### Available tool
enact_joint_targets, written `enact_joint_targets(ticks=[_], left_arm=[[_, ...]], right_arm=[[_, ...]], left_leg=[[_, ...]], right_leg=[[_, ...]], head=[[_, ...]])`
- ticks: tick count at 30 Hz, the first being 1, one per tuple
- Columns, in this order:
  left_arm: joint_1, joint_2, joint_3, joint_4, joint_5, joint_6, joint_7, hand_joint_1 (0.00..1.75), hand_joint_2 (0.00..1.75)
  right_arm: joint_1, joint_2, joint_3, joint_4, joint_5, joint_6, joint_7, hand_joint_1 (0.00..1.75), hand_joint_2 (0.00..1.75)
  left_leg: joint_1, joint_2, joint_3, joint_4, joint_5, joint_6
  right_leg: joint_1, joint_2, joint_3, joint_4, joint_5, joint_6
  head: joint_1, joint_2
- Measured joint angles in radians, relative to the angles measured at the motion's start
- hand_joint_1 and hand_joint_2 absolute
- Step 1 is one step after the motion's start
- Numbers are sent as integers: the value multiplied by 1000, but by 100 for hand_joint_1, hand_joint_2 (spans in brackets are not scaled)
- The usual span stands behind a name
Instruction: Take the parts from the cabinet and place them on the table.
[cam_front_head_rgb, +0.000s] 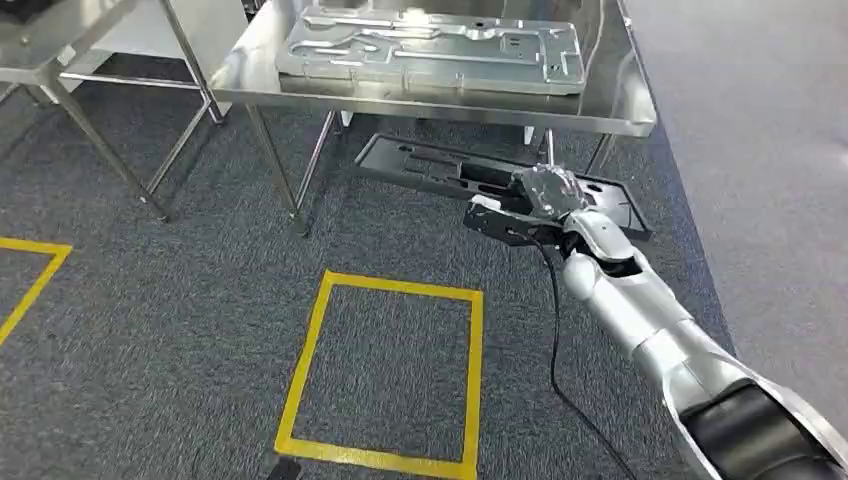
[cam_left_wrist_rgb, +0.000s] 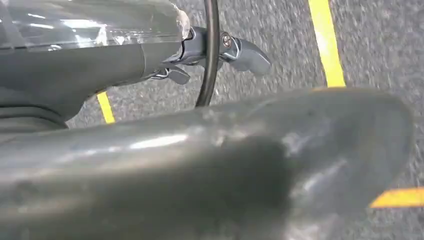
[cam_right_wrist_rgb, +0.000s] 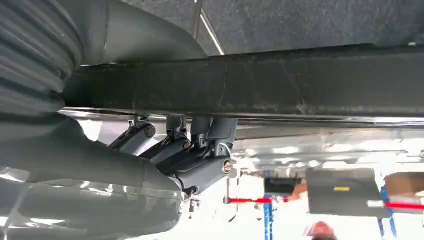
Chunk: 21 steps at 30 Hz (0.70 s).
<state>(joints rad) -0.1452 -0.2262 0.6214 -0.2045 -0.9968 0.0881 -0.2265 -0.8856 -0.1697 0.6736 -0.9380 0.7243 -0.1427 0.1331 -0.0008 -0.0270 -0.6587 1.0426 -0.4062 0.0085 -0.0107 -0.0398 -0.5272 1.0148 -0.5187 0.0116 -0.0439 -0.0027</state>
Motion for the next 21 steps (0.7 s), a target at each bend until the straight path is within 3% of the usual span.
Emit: enact_joint_targets(ticks=[3,4,7,8,9,10,12,13,14,15,17,18,19,20,21], left_arm=[[1,2,0,0,0,1,-1,0,0],[1,2,0,0,0,1,-1,0,0],[-2,2,0,0,0,1,-1,0,0],[-1,2,0,0,0,0,-1,0,0],[1,2,0,0,-1,0,-1,0,0],[3,2,0,0,-2,0,-1,0,0],[2,2,0,0,-5,-3,-1,0,0],[3,-1,0,0,-6,-5,-1,0,0],[2,-3,0,1,-6,-8,-2,0,0],[2,-2,1,1,-5,-8,-1,0,0],[1,-2,1,1,-6,-10,-2,0,0],[-1,-2,1,1,-6,-11,-2,0,0],[0,-2,1,0,-8,-11,-3,0,0],[-1,-2,0,0,-9,-11,-3,0,0],[-3,-2,0,0,-11,-11,-3,0,0]], right_arm=[[-6,0,12,-1,27,2,3,175,175],[-10,2,16,-1,45,1,8,175,175],[-19,19,27,-1,82,2,21,175,175],[-18,22,31,-1,89,3,26,175,175],[-18,24,36,-1,99,5,28,175,175],[-20,24,42,-1,114,7,29,175,175],[-26,24,50,-6,135,7,31,175,175],[-31,24,53,-9,145,7,31,175,175],[-39,25,59,-10,153,7,31,175,175],[-44,26,64,-14,158,9,31,175,175],[-45,26,70,-23,166,10,31,175,175],[-45,26,71,-26,170,11,31,175,175],[-46,26,74,-31,176,20,24,175,175],[-50,23,78,-32,182,28,16,175,175],[-55,14,87,-32,188,41,7,175,175]], left_leg=[[10,-2,11,-9,-3,20],[9,-5,14,-10,-7,27],[6,-4,21,-10,-16,41],[4,-5,27,-10,-21,44],[2,-8,35,-10,-26,45],[0,-12,46,-10,-33,44],[-5,-16,65,-10,-44,43],[-4,-16,68,-11,-49,42],[-10,-14,64,-7,-52,35],[-5,-14,59,-9,-53,30],[-4,-10,64,-19,-57,22],[-12,-9,71,-19,-63,13],[-8,-6,68,-5,-66,7],[-7,0,50,33,-84,-2],[-2,4,7,109,-118,-9]], right_leg=[[-7,2,2,-1,-13,14],[-8,11,-11,32,-26,15],[-8,28,-143,262,-108,16],[-8,28,-182,314,-109,15],[-8,28,-193,312,-82,13],[-6,28,-180,257,-28,7],[3,26,-125,101,83,-12],[11,14,-109,53,97,-26],[17,3,-101,37,90,-29],[19,6,-87,13,69,-30],[20,12,-86,7,64,-32],[6,15,-73,-11,65,-33],[4,10,-58,-24,67,-31],[2,9,-47,-29,63,-35],[2,4,-39,-30,59,-39]], head=[[-1,0],[0,0],[0,0],[0,0],[0,0],[0,0],[0,0],[0,0],[0,0],[0,0],[0,0],[-1,0],[0,0],[-1,0],[0,0]])
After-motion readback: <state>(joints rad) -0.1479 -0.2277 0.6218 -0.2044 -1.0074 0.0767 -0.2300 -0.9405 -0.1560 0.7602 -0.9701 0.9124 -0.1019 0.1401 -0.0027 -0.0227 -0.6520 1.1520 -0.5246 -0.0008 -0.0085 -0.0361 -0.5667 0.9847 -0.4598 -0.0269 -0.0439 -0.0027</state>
